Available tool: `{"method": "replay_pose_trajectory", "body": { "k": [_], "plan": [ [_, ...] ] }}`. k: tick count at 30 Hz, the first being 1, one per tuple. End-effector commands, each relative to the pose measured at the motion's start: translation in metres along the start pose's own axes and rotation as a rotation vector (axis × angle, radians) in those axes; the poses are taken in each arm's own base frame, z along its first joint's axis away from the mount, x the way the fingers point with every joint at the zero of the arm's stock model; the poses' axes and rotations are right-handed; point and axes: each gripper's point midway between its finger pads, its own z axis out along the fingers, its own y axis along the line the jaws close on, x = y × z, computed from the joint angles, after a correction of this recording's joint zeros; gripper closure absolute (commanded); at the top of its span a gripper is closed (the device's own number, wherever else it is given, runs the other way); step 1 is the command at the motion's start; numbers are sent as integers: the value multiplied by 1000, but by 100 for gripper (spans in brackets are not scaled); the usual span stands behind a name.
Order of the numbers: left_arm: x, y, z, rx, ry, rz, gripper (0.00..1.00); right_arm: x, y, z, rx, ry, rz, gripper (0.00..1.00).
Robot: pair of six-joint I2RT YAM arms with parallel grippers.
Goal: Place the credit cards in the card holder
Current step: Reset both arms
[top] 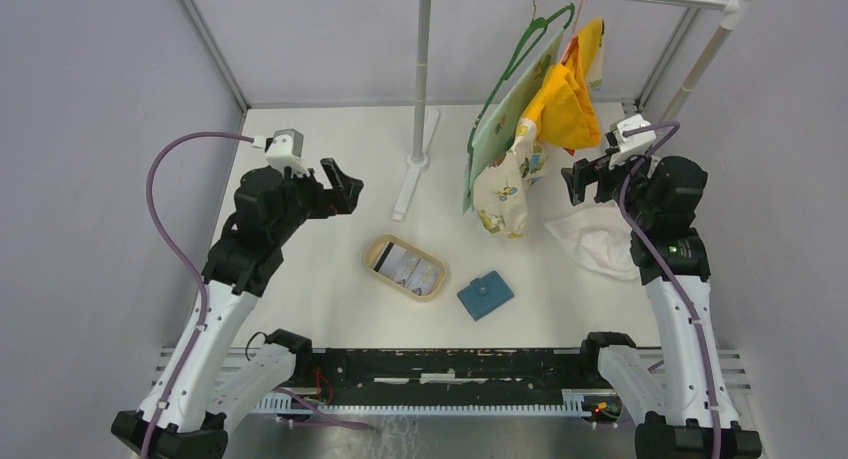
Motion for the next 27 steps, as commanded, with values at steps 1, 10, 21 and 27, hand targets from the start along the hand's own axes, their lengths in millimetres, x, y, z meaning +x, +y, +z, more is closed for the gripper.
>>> {"method": "replay_pose_trajectory", "body": {
  "k": [1,10,21,27],
  "plan": [
    [-4,0,0,25,-41,74,0,-13,1,-7,8,-72,-20,2],
    [15,17,-3,-31,-4,109,0,-9,8,-3,-28,-93,18,2],
    [17,16,-6,-16,-13,110,0,-11,5,-9,-1,-109,17,2],
    [15,16,-8,-14,-24,108,0,-11,5,-8,-3,-117,29,2]
  ]
}}
